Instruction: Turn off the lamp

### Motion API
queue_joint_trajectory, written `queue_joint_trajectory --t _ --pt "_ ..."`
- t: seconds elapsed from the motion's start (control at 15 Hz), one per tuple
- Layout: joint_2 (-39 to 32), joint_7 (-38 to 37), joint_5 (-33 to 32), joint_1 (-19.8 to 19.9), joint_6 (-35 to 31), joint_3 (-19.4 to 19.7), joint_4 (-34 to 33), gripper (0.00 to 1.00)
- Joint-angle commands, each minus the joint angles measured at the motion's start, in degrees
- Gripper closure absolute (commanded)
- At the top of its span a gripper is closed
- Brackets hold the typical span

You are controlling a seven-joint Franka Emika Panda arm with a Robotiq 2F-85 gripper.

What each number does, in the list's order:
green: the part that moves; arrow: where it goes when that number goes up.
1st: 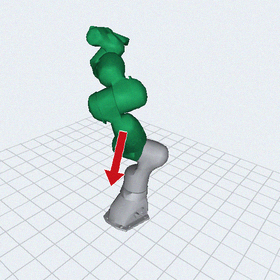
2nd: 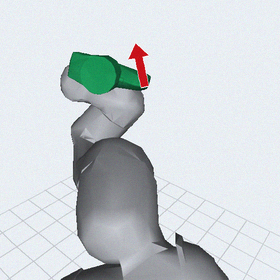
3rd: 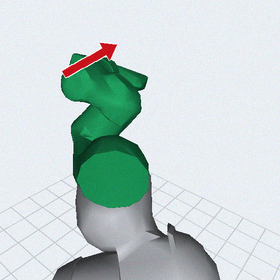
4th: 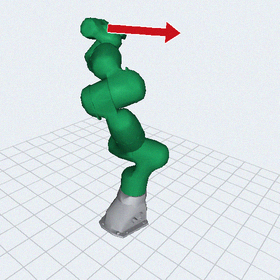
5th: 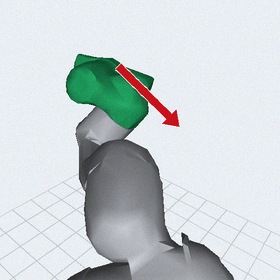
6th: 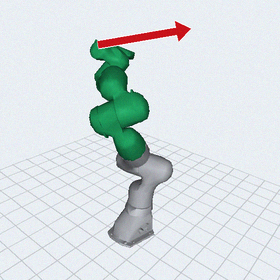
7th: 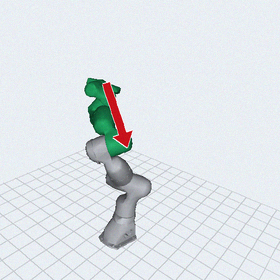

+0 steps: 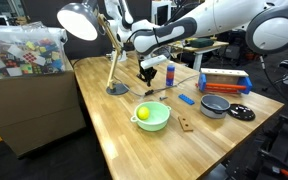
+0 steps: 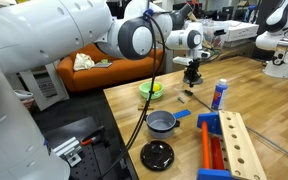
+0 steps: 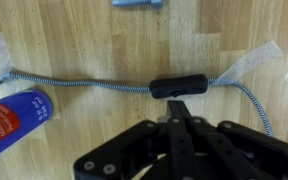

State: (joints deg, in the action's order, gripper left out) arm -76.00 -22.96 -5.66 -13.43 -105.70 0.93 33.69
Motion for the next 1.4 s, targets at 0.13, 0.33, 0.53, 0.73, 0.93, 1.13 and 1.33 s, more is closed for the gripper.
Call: queue_joint_trajectory --t 0.13,0.33,0.53,0.73,0.93,1.13,1.33 --pt "0.14 0.79 0.01 0.13 0.02 -0.11 -2.09 0.99" --pt "0.08 0.89 0.01 0.14 0.05 -0.21 -2.34 0.99" --pt "0.07 0.91 0.01 0.15 0.06 -0.22 -2.34 0.99" --pt "0.07 0.92 0.01 0.15 0.07 -0.22 -2.34 0.99" --pt "0.07 0.92 0.01 0.15 0.07 -0.22 -2.34 1.00" --pt "-0.46 0.46 0.06 0.19 0.02 -0.14 -2.84 1.00" --pt "-1.17 0.84 0.05 0.16 0.20 -0.21 -3.11 1.00"
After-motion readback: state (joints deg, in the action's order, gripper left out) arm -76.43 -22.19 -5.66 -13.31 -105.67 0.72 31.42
